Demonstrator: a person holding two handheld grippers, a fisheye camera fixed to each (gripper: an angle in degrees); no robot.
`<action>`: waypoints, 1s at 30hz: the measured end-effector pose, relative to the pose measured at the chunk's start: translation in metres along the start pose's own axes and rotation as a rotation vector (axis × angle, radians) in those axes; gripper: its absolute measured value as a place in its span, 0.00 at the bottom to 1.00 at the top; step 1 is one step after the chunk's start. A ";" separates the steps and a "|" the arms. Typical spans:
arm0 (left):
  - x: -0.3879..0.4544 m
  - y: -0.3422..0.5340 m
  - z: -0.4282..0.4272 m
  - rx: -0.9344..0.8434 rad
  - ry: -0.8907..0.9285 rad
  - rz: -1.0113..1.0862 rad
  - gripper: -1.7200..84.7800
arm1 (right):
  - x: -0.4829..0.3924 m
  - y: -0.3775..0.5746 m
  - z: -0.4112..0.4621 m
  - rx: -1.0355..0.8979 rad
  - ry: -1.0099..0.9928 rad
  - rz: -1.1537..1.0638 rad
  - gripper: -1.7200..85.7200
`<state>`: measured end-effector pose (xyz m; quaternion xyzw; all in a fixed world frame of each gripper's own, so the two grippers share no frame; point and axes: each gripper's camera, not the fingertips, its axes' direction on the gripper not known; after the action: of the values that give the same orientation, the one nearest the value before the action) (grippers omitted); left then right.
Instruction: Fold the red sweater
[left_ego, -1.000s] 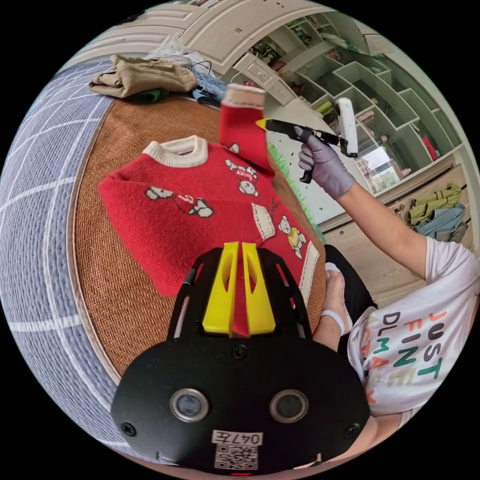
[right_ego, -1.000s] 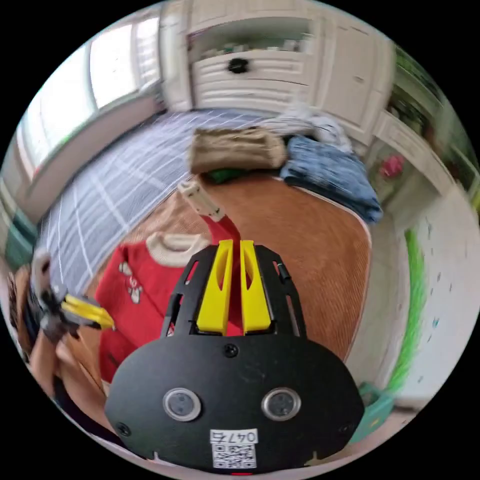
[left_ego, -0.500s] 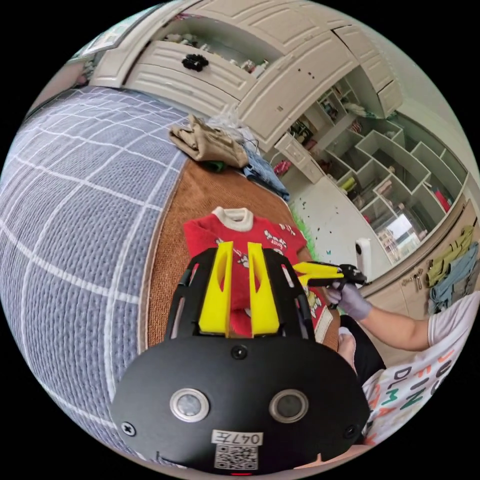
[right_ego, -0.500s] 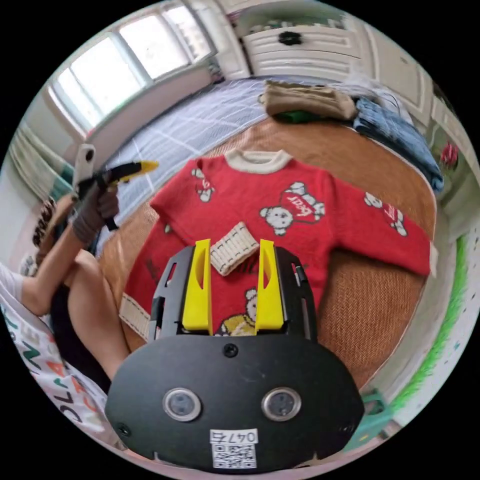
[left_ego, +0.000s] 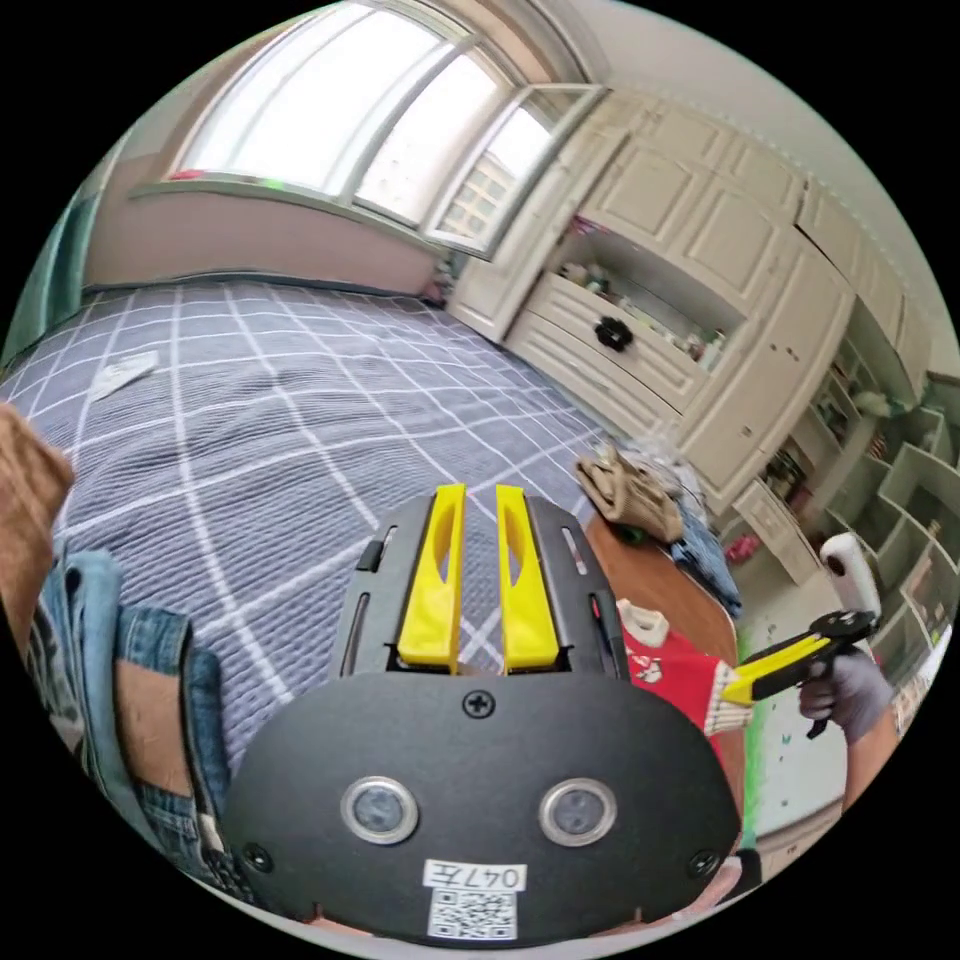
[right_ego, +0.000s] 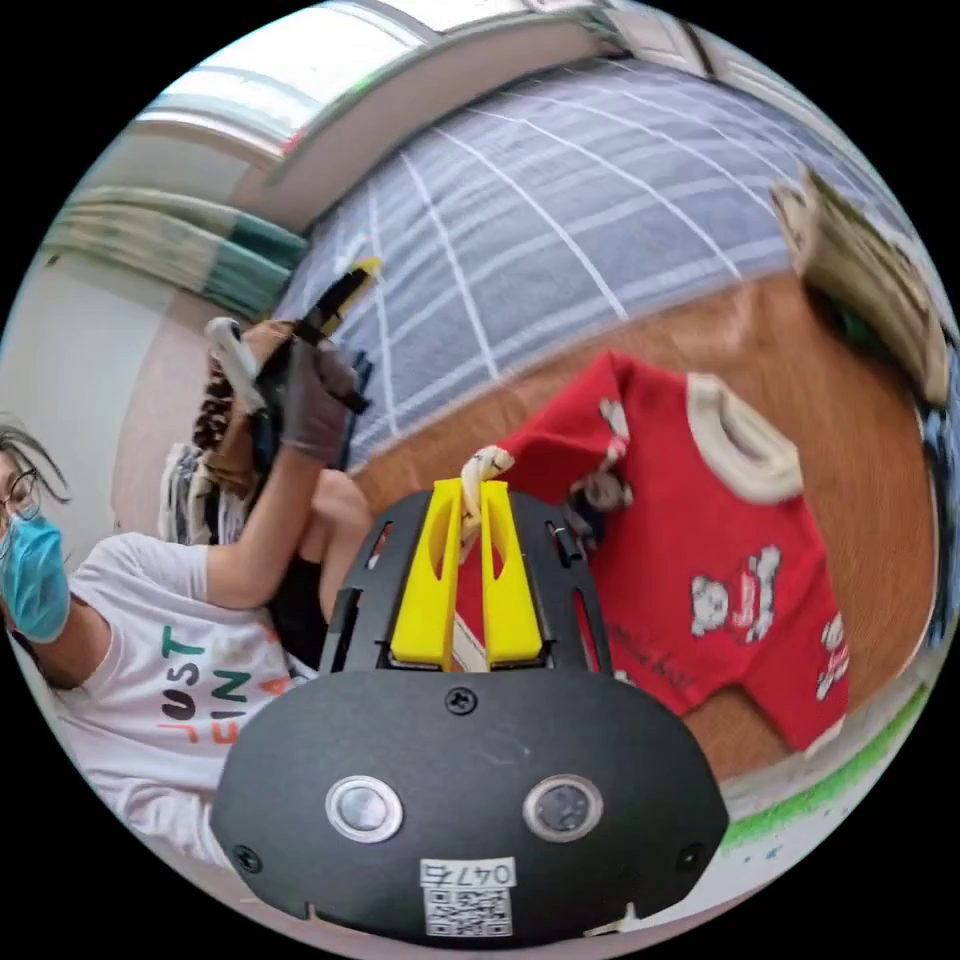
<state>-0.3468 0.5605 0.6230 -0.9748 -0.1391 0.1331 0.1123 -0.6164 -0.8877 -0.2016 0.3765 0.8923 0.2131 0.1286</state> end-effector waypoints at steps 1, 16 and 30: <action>-0.010 -0.002 -0.012 0.009 -0.057 -0.045 0.08 | -0.020 -0.030 -0.014 0.038 -0.012 -0.075 0.03; 0.018 -0.063 -0.032 -0.120 0.099 -0.188 0.02 | -0.031 0.074 -0.027 0.450 0.063 -0.092 0.06; 0.460 0.001 0.012 -0.517 0.041 1.039 0.01 | -0.036 0.273 0.092 0.179 0.344 0.388 0.01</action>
<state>0.0757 0.7005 0.5061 -0.9133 0.3321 0.1134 -0.2066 -0.3880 -0.7169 -0.1499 0.5085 0.8276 0.2146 -0.1018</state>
